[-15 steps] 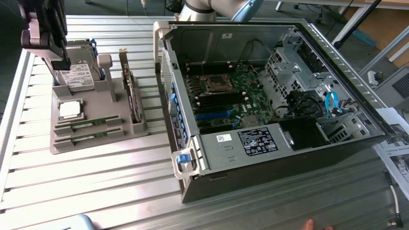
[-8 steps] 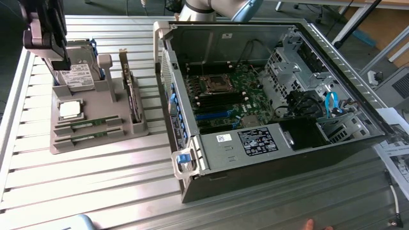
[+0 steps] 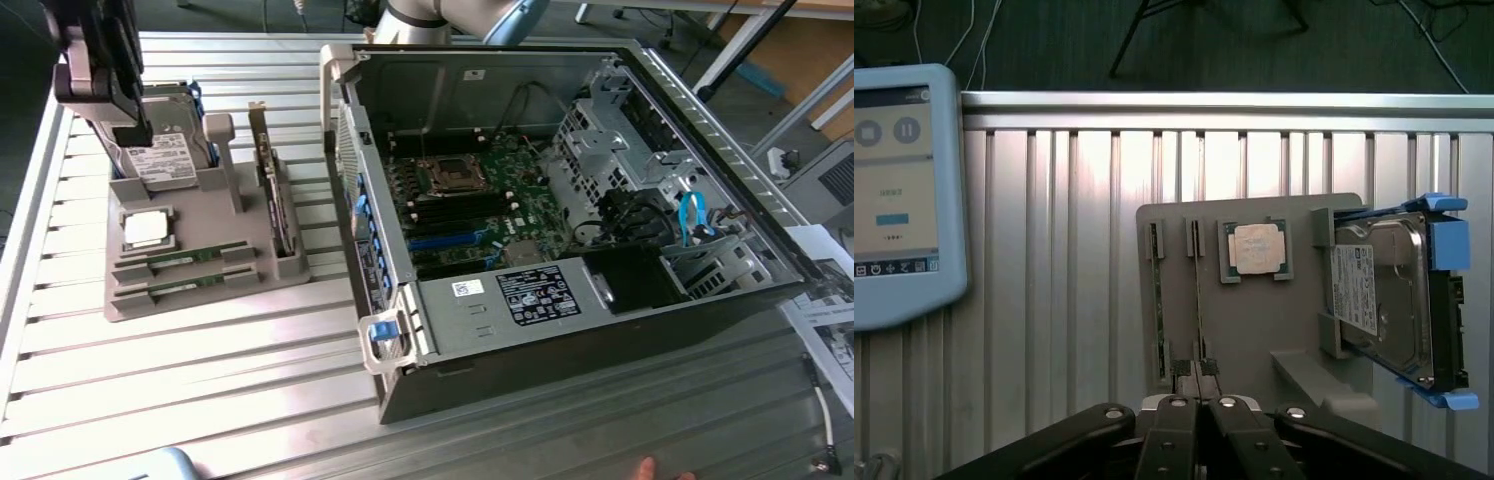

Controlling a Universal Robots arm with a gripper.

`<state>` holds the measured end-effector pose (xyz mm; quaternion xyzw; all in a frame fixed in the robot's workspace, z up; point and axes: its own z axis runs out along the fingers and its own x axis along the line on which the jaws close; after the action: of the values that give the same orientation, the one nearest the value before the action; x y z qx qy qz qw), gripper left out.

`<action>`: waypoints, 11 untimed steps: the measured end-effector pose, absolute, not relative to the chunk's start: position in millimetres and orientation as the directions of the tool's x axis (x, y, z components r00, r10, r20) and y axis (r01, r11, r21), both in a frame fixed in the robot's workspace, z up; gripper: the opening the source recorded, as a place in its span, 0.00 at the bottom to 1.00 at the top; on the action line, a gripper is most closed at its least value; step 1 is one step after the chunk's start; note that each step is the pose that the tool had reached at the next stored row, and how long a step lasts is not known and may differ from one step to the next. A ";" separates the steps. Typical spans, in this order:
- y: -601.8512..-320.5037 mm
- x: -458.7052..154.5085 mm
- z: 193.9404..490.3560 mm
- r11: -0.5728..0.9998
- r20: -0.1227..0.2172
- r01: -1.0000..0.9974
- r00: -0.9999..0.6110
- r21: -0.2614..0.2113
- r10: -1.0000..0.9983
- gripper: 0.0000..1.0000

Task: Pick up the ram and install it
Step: 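Pick up the ram and move it above insertion slot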

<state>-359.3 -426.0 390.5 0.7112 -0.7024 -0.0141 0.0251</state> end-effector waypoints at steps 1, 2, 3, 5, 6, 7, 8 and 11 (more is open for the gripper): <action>-426.0 -359.3 390.5 -0.012 0.015 -0.998 0.013 0.055 -1.000 0.11; -426.0 -359.4 390.6 -0.012 0.015 -0.998 0.013 0.054 -1.000 0.11; -426.0 -359.4 390.5 -0.012 0.013 -0.999 0.013 0.053 -1.000 0.11; -425.9 -359.4 390.5 -0.012 0.006 -0.999 0.013 0.051 -1.000 0.11; -425.9 -359.3 390.5 -0.013 0.003 -0.999 0.013 0.051 -1.000 0.11; -426.0 -359.3 390.5 -0.013 0.001 -0.999 0.013 0.050 -1.000 0.11; -426.0 -359.3 390.5 -0.013 -0.003 -0.999 0.013 0.050 -1.000 0.11; -425.9 -359.3 390.5 -0.013 -0.004 -0.999 0.013 0.049 -1.000 0.11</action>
<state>-359.3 -425.9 390.5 0.7114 -0.7023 -0.0188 0.0160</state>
